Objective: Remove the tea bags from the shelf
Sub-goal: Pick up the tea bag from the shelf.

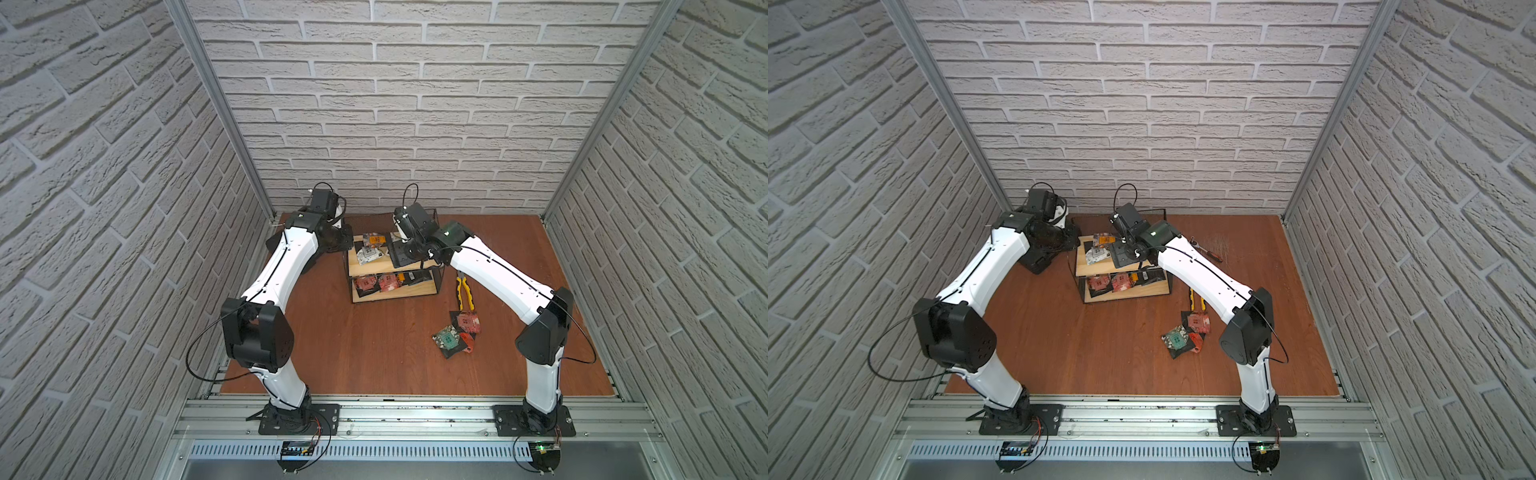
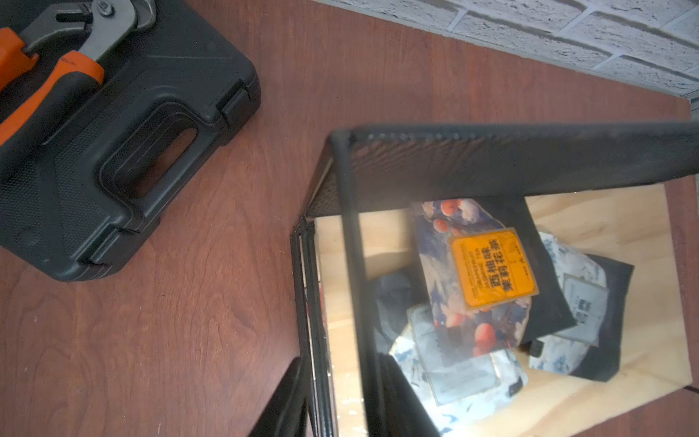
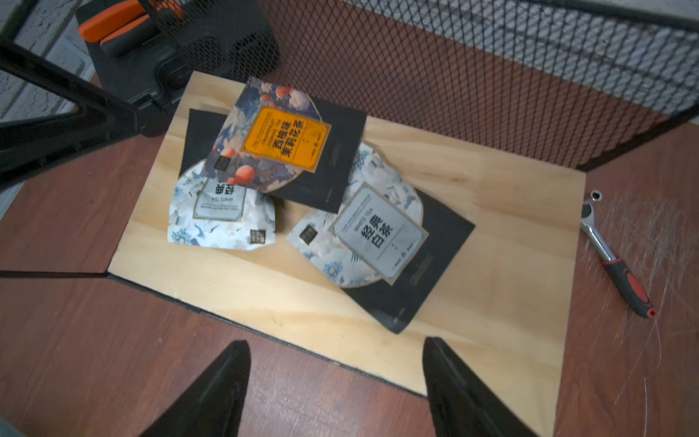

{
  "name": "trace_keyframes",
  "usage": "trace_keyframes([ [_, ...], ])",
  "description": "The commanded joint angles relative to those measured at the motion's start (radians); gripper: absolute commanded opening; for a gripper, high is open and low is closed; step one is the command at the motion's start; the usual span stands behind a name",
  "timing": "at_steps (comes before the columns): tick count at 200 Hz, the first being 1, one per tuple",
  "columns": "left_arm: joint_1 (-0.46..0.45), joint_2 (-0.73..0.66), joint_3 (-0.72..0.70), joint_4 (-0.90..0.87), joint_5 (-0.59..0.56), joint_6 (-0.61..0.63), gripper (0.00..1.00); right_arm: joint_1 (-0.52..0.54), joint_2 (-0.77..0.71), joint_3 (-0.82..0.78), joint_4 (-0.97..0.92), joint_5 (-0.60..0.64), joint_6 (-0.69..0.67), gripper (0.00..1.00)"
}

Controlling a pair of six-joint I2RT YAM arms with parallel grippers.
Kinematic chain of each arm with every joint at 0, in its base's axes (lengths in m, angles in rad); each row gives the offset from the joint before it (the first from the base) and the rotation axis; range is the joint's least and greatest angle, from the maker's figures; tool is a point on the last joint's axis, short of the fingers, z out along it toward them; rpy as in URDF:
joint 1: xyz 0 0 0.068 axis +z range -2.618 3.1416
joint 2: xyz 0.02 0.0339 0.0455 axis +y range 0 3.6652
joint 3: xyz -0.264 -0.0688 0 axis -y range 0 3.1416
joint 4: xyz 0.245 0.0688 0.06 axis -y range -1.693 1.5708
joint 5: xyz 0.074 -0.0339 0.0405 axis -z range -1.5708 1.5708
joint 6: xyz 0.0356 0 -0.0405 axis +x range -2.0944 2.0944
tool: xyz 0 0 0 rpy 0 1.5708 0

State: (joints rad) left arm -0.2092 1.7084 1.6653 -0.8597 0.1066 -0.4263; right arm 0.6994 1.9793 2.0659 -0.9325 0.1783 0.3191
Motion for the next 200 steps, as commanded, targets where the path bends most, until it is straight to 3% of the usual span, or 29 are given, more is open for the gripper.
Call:
trace_keyframes([
  [1, 0.006, 0.014, 0.014, 0.025, -0.001, 0.009, 0.34, -0.035, 0.045, 0.077, 0.005, -0.049, -0.104, 0.77],
  [45, 0.007, 0.021, 0.017, 0.024, -0.003, 0.009, 0.34, -0.080, 0.139, 0.162, -0.004, -0.161, -0.217, 0.79],
  [158, 0.011, 0.026, 0.028, 0.019, -0.004, 0.011, 0.34, -0.115, 0.271, 0.240, -0.054, -0.112, -0.224, 0.80],
  [200, 0.013, 0.026, 0.027, 0.018, -0.005, 0.008, 0.34, -0.114, 0.263, 0.175, -0.121, -0.099, -0.208, 0.74],
])
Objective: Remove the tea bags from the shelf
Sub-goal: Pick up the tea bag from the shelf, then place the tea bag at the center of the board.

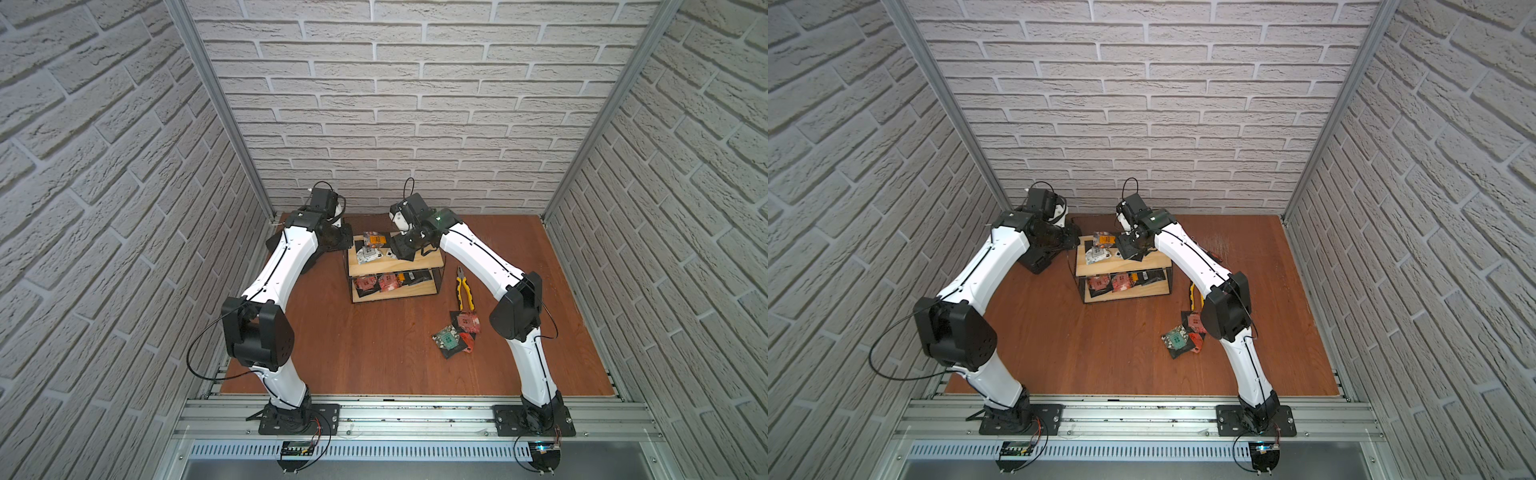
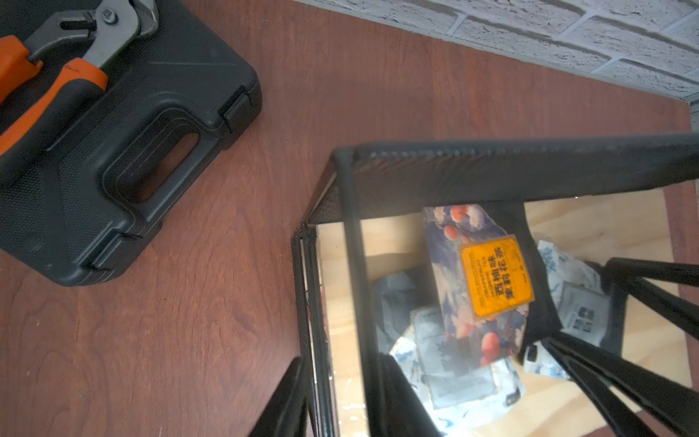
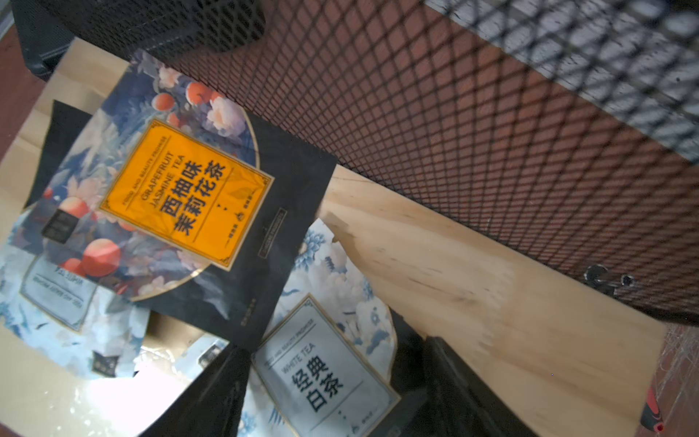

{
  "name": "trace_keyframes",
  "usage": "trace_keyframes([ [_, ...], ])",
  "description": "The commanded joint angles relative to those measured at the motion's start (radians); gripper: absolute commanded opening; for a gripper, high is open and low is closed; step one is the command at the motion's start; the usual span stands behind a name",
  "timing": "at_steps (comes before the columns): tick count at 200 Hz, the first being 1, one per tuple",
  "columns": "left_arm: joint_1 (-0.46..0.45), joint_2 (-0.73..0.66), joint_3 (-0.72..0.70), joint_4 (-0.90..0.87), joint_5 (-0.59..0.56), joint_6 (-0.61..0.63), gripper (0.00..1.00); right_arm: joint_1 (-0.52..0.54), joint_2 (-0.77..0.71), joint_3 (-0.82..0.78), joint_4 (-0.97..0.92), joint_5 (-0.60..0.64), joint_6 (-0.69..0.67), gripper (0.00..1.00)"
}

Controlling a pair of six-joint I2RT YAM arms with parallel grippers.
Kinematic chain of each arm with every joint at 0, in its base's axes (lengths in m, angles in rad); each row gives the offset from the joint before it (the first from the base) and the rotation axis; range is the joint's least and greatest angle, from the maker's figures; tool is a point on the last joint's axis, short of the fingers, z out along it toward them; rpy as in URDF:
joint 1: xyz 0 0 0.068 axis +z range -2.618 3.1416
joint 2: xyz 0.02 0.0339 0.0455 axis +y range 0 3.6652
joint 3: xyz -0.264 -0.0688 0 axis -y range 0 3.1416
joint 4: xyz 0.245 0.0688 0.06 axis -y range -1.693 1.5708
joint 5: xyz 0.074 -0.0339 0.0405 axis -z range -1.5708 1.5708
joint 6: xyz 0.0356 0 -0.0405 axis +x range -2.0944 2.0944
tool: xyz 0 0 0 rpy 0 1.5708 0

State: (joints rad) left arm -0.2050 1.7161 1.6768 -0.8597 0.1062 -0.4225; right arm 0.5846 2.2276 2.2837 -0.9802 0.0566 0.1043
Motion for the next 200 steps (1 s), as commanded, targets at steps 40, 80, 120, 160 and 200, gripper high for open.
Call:
trace_keyframes([
  [40, 0.011, 0.018, 0.014, 0.020, -0.003, 0.005, 0.34, 0.001, -0.062, -0.213, -0.061, 0.075, 0.029, 0.71],
  [80, 0.013, 0.021, 0.018, 0.021, -0.002, 0.007, 0.34, 0.002, -0.133, -0.333, -0.022, 0.083, 0.061, 0.59],
  [120, 0.013, 0.025, 0.023, 0.020, 0.001, 0.007, 0.34, 0.001, -0.138, -0.333, -0.026, 0.066, 0.089, 0.37],
  [160, 0.013, 0.022, 0.021, 0.020, 0.002, 0.005, 0.34, 0.002, -0.162, -0.309, -0.021, 0.042, 0.117, 0.23],
  [200, 0.012, 0.022, 0.022, 0.021, 0.003, 0.005, 0.34, 0.006, -0.217, -0.292, -0.013, 0.025, 0.129, 0.15],
])
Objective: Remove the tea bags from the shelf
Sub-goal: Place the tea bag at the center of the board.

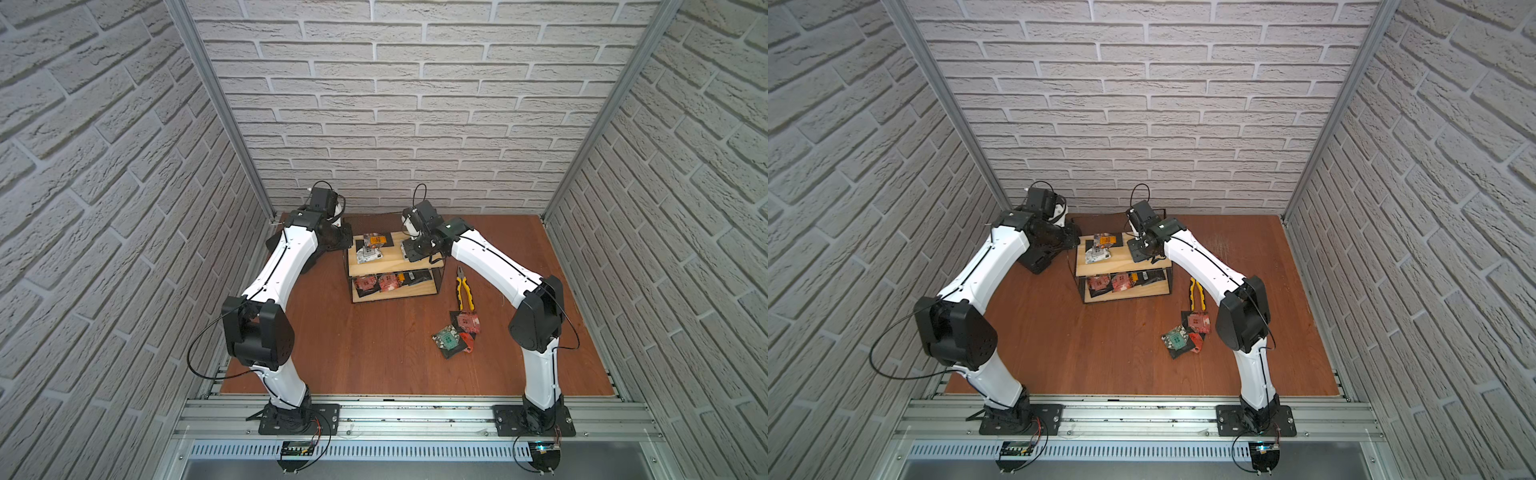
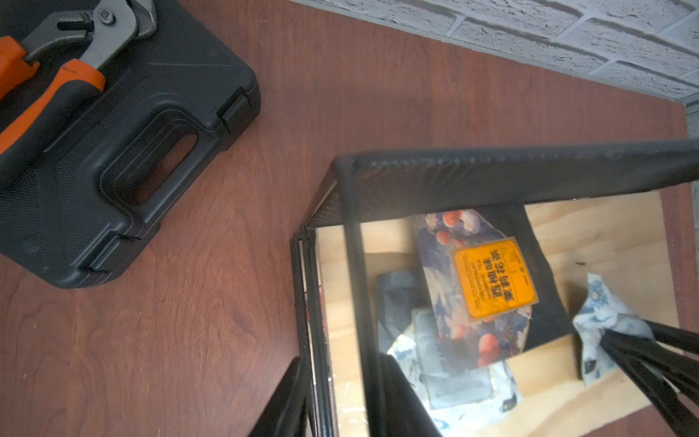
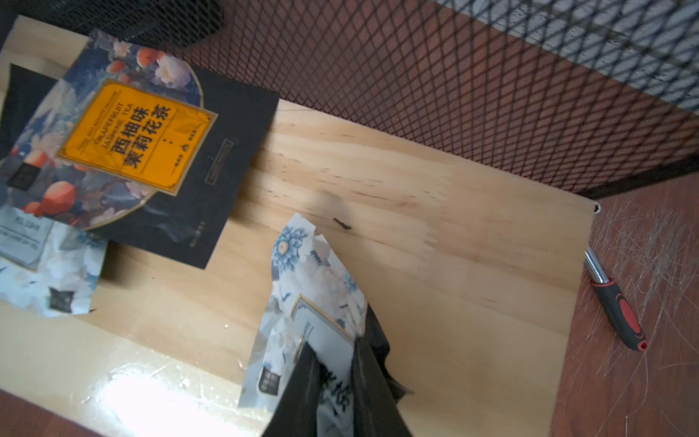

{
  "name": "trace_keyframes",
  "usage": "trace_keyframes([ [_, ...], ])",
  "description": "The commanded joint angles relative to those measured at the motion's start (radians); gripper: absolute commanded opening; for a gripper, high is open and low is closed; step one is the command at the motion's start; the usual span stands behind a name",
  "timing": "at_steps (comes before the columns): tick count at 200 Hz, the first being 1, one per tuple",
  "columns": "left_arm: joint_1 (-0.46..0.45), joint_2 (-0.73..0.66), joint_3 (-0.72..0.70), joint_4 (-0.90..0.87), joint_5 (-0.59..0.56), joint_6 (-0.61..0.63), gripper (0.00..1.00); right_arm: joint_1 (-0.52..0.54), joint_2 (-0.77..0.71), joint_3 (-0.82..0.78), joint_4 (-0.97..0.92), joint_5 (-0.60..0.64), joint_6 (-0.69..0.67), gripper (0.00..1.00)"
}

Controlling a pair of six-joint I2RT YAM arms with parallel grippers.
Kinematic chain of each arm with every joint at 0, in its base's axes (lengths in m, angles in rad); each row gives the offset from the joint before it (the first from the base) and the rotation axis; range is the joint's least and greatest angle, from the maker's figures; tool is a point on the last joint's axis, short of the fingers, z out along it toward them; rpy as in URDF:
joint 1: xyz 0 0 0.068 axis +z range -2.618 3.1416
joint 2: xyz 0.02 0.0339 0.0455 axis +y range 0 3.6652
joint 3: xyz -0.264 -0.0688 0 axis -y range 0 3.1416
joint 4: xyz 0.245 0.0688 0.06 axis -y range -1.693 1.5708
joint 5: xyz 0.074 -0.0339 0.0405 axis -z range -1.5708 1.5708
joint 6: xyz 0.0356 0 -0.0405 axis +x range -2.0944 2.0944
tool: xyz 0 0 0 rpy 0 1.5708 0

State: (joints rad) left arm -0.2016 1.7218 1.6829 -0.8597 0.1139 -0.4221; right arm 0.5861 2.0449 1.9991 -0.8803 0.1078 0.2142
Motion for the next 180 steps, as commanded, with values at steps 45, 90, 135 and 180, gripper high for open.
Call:
trace_keyframes([
  [45, 0.009, 0.020, 0.020, 0.020, -0.002, 0.003, 0.34, 0.048, -0.198, -0.065, -0.087, -0.039, -0.010, 0.13],
  [90, 0.006, 0.020, 0.019, 0.021, -0.001, 0.003, 0.34, 0.081, -0.447, -0.346, -0.012, -0.028, 0.077, 0.13],
  [135, 0.007, 0.019, 0.023, 0.020, 0.001, 0.007, 0.34, 0.070, -0.716, -0.794, 0.097, 0.027, 0.275, 0.13],
  [180, 0.007, 0.019, 0.022, 0.022, 0.002, 0.008, 0.34, -0.021, -0.783, -1.102, 0.146, -0.003, 0.373, 0.14],
])
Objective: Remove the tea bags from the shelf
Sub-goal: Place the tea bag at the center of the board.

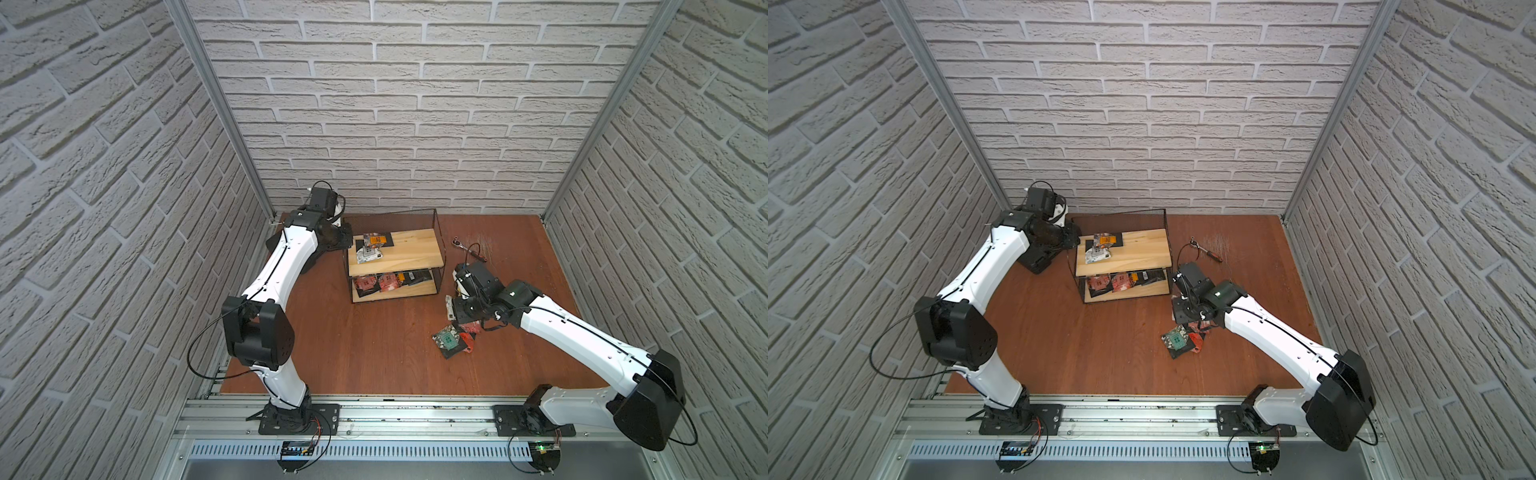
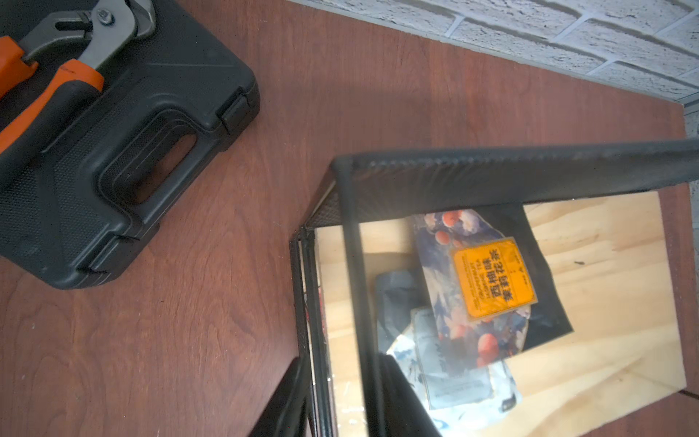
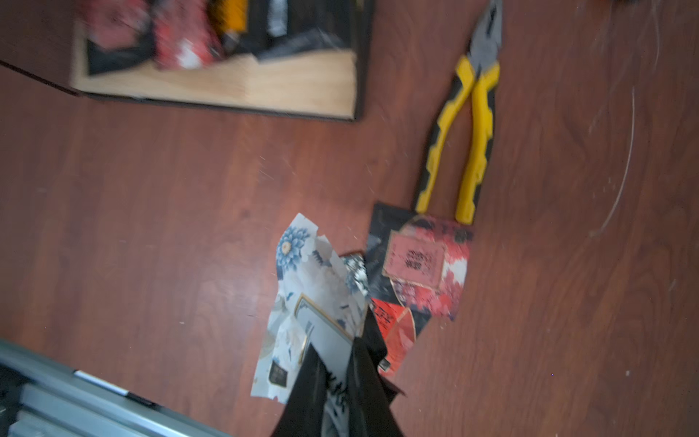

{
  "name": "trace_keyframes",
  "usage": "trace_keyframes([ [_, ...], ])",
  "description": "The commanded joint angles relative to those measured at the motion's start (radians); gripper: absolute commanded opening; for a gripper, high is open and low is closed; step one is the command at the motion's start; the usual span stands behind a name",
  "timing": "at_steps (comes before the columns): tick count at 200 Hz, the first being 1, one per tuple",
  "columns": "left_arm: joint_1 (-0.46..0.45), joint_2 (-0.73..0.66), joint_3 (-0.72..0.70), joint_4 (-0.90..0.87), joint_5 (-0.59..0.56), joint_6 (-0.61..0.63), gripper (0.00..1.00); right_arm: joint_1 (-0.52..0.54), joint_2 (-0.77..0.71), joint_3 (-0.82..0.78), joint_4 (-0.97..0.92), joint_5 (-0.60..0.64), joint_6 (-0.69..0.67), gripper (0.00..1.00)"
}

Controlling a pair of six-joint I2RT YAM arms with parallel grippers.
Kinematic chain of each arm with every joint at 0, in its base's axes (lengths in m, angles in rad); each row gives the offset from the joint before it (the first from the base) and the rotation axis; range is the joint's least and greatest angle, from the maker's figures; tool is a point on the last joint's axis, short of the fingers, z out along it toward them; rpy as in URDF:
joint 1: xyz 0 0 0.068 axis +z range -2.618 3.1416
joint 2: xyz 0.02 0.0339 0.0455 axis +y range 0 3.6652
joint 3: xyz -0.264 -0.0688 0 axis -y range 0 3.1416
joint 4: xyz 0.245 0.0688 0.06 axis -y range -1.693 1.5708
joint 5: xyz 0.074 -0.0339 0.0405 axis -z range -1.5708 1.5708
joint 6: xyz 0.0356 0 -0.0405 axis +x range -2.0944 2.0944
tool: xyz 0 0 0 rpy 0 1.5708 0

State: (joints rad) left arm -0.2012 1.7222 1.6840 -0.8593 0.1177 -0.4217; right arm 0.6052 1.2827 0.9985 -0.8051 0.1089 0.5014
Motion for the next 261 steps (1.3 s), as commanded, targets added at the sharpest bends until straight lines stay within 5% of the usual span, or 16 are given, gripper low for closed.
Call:
trace_keyframes([
  [1, 0.008, 0.019, 0.021, 0.022, -0.002, 0.008, 0.34, -0.042, -0.020, -0.107, 0.073, -0.005, 0.086, 0.14],
  [83, 0.006, 0.025, 0.023, 0.019, 0.009, 0.006, 0.34, -0.076, 0.111, -0.172, 0.136, -0.015, 0.079, 0.28],
  [189, 0.003, 0.031, 0.025, 0.017, 0.016, 0.006, 0.34, -0.075, 0.084, -0.142, 0.105, 0.017, 0.088, 0.60],
  [261, 0.004, 0.033, 0.030, 0.017, 0.018, 0.008, 0.34, -0.036, -0.005, -0.027, -0.002, 0.090, 0.099, 0.63],
])
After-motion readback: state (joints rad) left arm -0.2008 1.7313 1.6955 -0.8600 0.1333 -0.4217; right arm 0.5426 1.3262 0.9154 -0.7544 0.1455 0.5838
